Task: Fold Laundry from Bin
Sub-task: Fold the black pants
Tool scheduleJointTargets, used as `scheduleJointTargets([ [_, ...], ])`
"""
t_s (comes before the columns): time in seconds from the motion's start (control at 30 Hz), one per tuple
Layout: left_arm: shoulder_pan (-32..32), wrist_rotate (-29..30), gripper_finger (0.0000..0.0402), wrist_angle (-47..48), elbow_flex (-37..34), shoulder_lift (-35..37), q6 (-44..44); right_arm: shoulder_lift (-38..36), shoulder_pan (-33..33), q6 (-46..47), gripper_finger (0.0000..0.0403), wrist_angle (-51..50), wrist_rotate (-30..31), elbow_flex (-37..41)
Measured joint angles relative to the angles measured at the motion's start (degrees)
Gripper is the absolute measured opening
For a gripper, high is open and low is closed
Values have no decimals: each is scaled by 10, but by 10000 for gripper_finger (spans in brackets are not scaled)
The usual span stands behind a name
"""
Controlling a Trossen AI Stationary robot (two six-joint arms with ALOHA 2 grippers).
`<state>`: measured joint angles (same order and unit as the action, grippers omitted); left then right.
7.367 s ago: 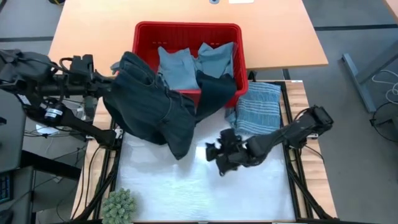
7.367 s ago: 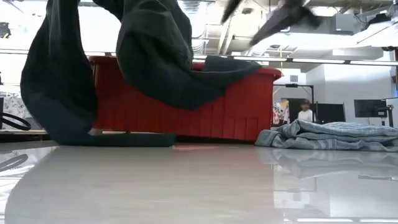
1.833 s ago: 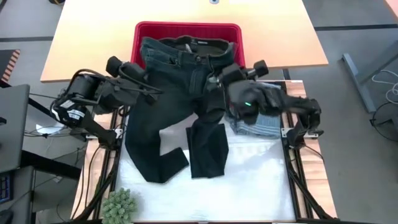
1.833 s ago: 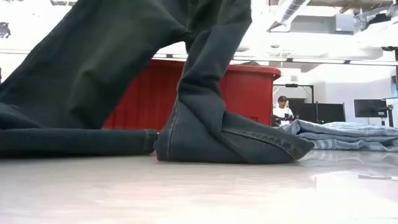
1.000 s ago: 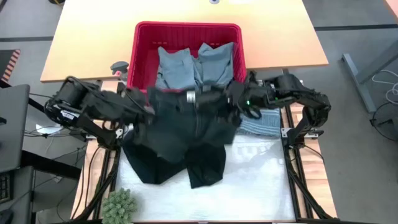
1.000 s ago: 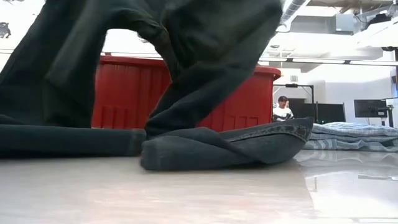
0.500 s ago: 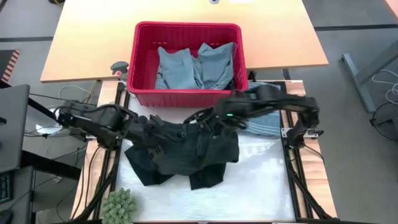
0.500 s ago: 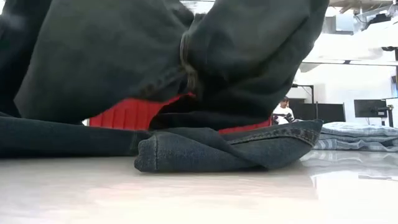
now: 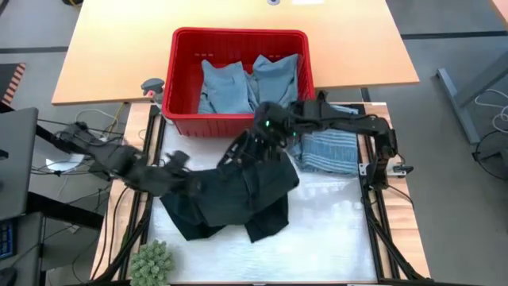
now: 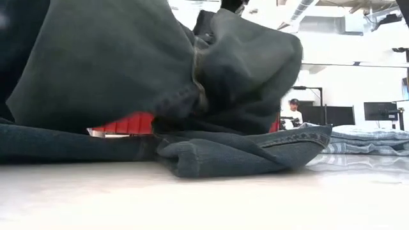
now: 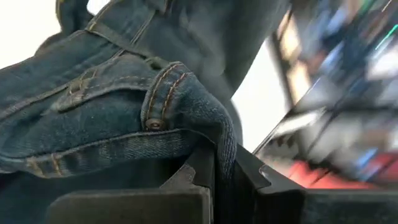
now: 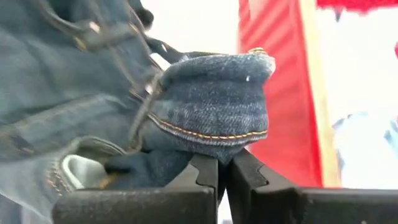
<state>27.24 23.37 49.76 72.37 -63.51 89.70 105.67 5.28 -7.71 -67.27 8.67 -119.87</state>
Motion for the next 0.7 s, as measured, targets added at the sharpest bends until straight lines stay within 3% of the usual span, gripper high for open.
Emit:
scheduleJointTargets([
  [0.2,131,291,7,-33,-46,45,233,5,41,-30,38,94,-162,0],
  [0.33,180,427,7,-56,-50,17,355,17,48,-35,38,184,-284,0],
  [0.47,188,461,7,-97,-50,-20,381,25,61,-35,38,251,-342,0],
  [0.7,187,513,8,-101,-50,-63,400,59,87,-59,48,244,-356,0],
])
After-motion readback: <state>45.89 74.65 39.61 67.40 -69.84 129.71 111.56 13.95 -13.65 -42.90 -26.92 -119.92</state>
